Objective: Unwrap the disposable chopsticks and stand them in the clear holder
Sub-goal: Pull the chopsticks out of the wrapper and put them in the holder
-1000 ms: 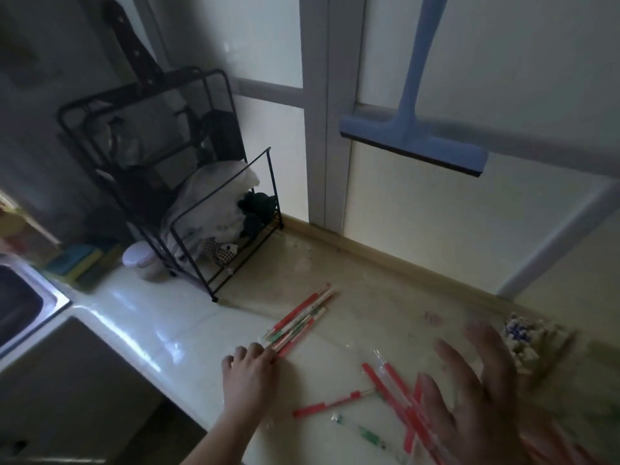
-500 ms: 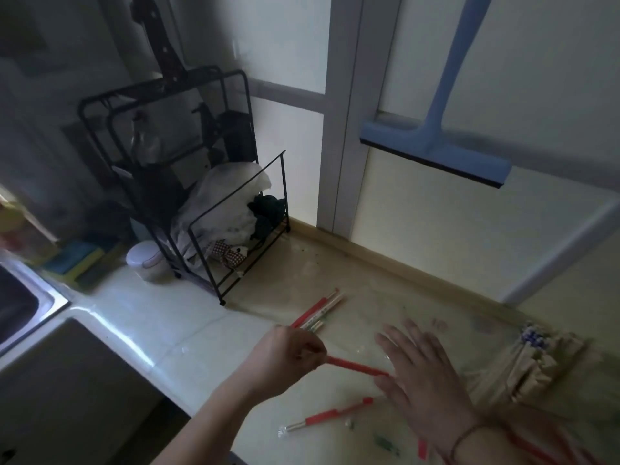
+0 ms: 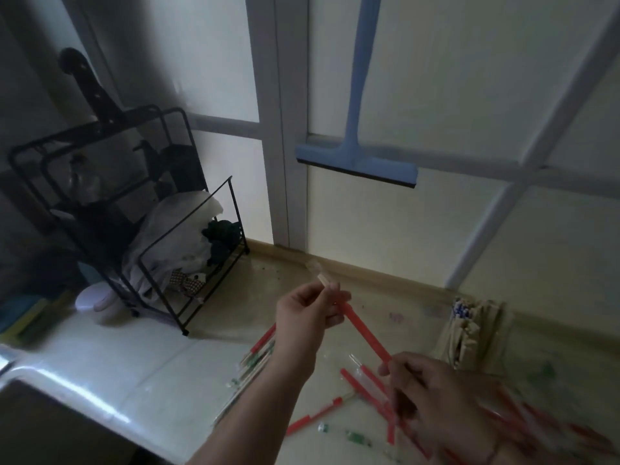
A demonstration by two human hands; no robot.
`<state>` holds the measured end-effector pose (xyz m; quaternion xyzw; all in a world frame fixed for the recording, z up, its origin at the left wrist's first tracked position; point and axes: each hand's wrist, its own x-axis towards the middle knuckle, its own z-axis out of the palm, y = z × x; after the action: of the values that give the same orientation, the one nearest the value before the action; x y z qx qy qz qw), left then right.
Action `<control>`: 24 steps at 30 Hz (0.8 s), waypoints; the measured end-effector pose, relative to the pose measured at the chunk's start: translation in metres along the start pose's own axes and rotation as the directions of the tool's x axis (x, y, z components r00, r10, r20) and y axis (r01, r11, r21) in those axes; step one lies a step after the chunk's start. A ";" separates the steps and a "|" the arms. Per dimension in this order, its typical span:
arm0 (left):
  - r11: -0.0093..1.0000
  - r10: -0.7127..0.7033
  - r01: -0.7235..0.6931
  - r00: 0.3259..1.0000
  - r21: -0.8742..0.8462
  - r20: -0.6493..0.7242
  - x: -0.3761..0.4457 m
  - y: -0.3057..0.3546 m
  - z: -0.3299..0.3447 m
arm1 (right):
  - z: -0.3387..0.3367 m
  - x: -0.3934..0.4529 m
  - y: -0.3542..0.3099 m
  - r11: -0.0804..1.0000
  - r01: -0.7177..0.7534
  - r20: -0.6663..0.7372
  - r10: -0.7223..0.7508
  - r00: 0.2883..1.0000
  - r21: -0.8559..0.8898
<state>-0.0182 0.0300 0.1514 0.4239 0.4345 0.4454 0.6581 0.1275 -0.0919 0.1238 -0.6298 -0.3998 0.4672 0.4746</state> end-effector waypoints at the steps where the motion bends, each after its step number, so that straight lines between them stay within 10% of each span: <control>1: 1.000 0.009 -0.009 1.000 -0.005 -0.006 -0.001 0.002 0.006 | -0.004 -0.006 0.002 1.000 0.012 -0.029 -0.012 1.000 0.013; 18: 1.000 -0.031 0.031 0.996 0.003 0.084 -0.040 -0.007 0.068 | -0.056 -0.050 0.005 0.998 0.022 -0.066 -0.018 0.998 0.061; 24: 0.971 -0.146 0.143 0.989 -0.191 -0.003 -0.031 -0.011 0.068 | -0.064 -0.062 -0.008 0.980 0.087 -0.292 -0.032 0.956 0.181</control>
<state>0.0422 -0.0141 0.1649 0.3222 0.4253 0.4394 0.7226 0.1742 -0.1638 0.1516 -0.6300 -0.2986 0.3925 0.5999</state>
